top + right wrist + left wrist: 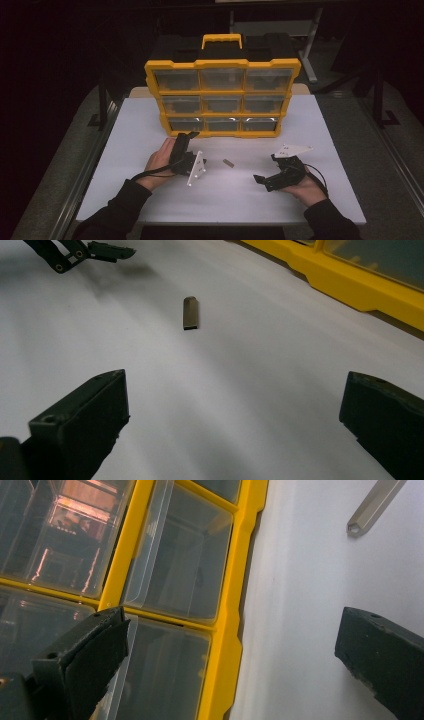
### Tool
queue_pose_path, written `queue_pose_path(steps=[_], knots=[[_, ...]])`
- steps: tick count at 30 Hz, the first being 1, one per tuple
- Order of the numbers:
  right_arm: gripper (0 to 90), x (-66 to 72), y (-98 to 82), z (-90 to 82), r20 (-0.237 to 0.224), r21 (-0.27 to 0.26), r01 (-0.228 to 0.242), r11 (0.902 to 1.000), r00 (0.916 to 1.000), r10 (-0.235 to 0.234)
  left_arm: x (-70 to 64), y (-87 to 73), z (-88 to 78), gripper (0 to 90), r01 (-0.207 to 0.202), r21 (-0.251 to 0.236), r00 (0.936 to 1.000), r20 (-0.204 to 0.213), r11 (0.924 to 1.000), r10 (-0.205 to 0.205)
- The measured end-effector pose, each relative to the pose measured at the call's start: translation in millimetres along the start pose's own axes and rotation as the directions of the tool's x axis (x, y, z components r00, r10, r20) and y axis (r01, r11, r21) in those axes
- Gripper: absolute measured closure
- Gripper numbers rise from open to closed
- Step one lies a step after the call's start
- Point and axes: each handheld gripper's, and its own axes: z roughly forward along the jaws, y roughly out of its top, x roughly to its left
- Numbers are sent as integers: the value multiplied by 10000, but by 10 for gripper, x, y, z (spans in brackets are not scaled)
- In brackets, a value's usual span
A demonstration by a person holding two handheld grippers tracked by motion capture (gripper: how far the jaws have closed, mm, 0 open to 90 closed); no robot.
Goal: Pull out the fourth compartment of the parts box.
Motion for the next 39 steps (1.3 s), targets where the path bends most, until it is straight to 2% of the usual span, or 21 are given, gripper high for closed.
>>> queue_pose_path(steps=[10,18,24,36,37,39], knots=[[0,7,-6,8,-7,85,14,10000,10000,-14,-45,-15,12,2,-593,199,9981,-152,9980,597],[0,13,-7,-1,-38,-64,-18,10000,10000,18,-49,-14,9,2,-778,248,9964,-318,9967,786],[0,49,-17,-24,320,-135,210,9997,9993,-206,-57,-12,6,2,-953,252,9941,-496,9951,965],[0,59,-2,-37,-92,23,-68,10000,9999,68,-70,-3,-5,3,-1392,293,9866,-820,9898,1412],[0,60,-2,-38,-129,49,-47,10000,9999,47,-77,-2,-6,2,-1542,325,9835,-901,9875,1566],[0,65,-3,-40,-112,30,6,10000,9999,-5,-80,-1,-7,2,-1602,338,9823,-926,9865,1627]])
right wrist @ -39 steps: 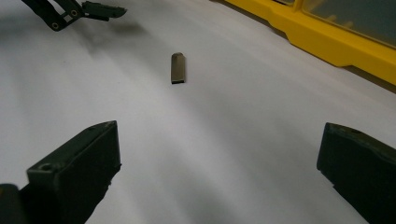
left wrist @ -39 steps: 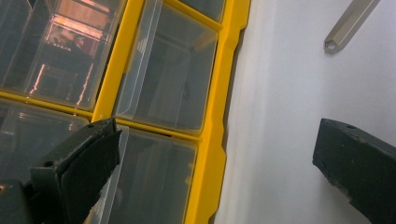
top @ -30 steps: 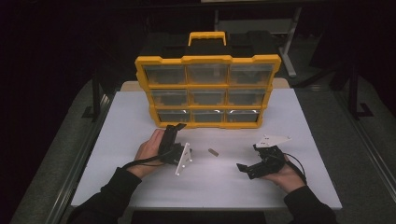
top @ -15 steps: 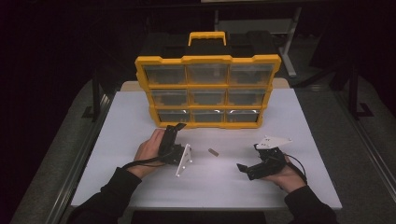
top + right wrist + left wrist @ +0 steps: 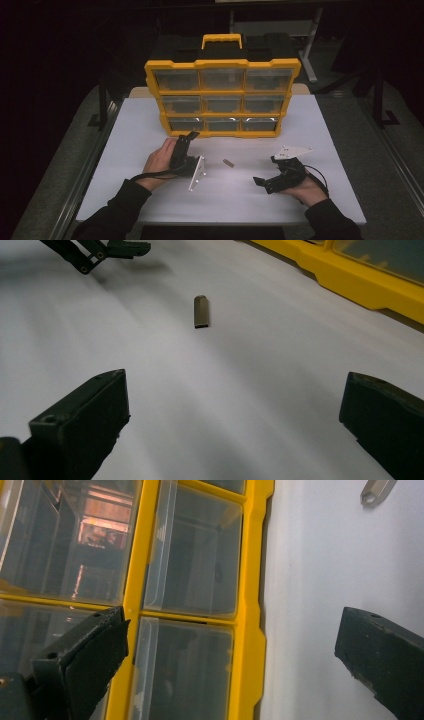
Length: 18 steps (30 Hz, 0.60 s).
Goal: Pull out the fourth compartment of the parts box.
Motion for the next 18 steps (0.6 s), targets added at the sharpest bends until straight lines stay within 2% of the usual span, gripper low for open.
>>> queue_pose_path(steps=[3,4,9,14,18], knots=[[0,8,2,-8,16,-79,34,10000,10000,-34,-9,3,1,2,-93,1,9999,-98,10000,93],[0,10,1,-12,92,-111,96,9999,9999,-95,-13,6,2,2,-249,16,9995,-174,9997,249],[0,10,-2,-7,151,-79,136,9999,9998,-134,-25,13,-2,2,-534,85,9980,-330,9985,537],[0,12,-5,0,219,-19,197,9998,9996,-197,-38,21,-5,2,-941,146,9937,-592,9955,948],[0,9,-6,0,255,-56,170,9998,9995,-169,-47,24,-3,2,-1044,125,9922,-678,9945,1050]])
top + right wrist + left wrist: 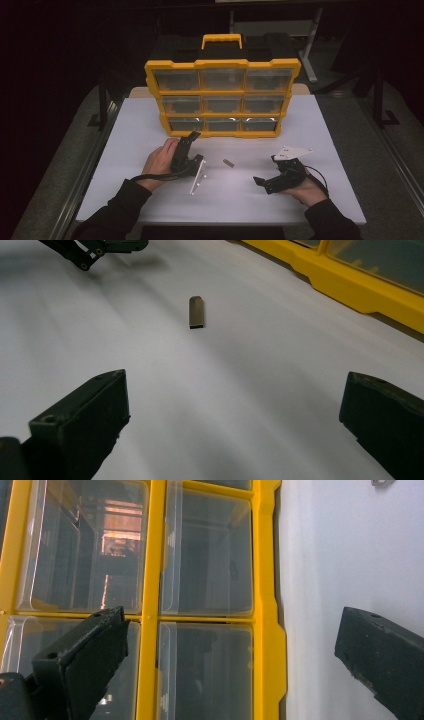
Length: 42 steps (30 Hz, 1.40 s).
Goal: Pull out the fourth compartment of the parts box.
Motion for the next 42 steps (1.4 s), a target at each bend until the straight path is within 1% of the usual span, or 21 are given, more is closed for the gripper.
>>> queue_pose_path(steps=[2,4,6,9,18,19,22,24,25,31,33,35,37,42], knots=[[0,0,-3,3,17,-7,6,10000,10000,-6,-10,2,0,2,-218,36,9997,-103,9998,218],[0,-1,-7,7,54,12,8,10000,10000,-8,-13,3,0,2,-243,39,9996,-119,9997,244],[0,-5,-11,12,75,16,14,10000,10000,-14,-18,5,-1,2,-360,36,9991,-212,9993,361],[0,-6,-15,17,90,52,-3,10000,10000,2,-18,3,-3,2,-434,50,9986,-292,9990,436],[0,-5,-19,26,137,64,3,10000,9999,-4,-4,-31,-7,2,-493,180,9978,-432,9986,500],[0,-5,-20,27,136,75,-4,10000,9999,3,7,-41,-14,2,-591,293,9972,-452,9978,604],[0,-4,-21,27,146,91,16,10000,9999,-17,7,-55,-11,2,-513,250,9974,-492,9984,525],[0,-3,-21,27,161,95,33,9999,9999,-35,9,-70,-11,2,-522,266,9971,-546,9983,536],[0,-3,-21,27,166,91,44,9999,9999,-45,18,-84,-20,2,-666,406,9961,-550,9970,688],[0,-2,-21,26,144,82,53,10000,9999,-54,31,-128,-24,2,-672,533,9957,-600,9963,704],[0,-1,-21,26,139,90,57,9999,9999,-58,29,-137,-21,2,-613,501,9958,-655,9969,645],[0,-2,-21,27,129,103,56,9999,9999,-57,35,-145,-26,2,-667,558,9952,-680,9962,704],[0,-1,-21,29,119,110,67,9999,9999,-68,41,-155,-26,2,-615,541,9954,-698,9966,652],[0,-4,-22,32,108,134,91,9999,9999,-92,60,-178,-33,2,-640,589,9946,-778,9962,685]])
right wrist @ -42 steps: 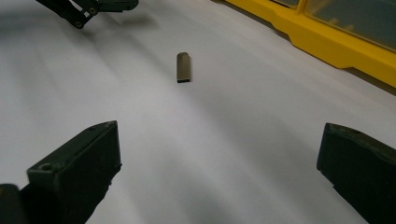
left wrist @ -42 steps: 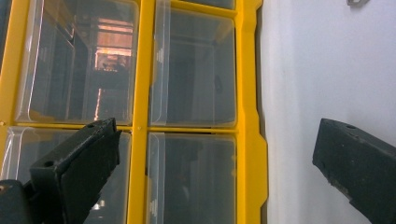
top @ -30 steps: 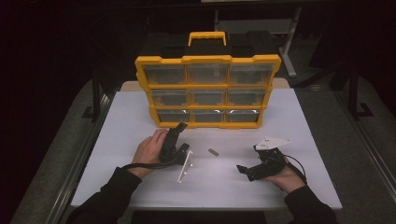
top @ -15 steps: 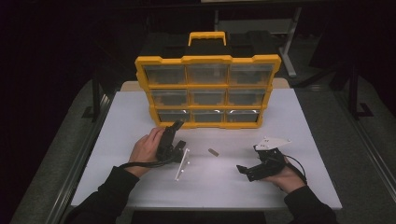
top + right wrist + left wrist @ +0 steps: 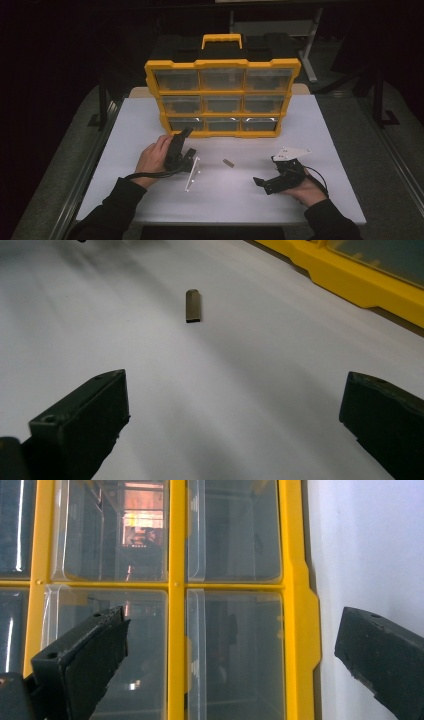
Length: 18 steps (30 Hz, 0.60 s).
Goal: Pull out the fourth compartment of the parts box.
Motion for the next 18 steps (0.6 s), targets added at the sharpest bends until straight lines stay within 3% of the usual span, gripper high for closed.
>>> queue_pose_path(steps=[18], knots=[[0,7,2,5,-100,40,33,10000,9999,-32,87,-47,-5,2,-66,232,9997,-218,9997,71]])
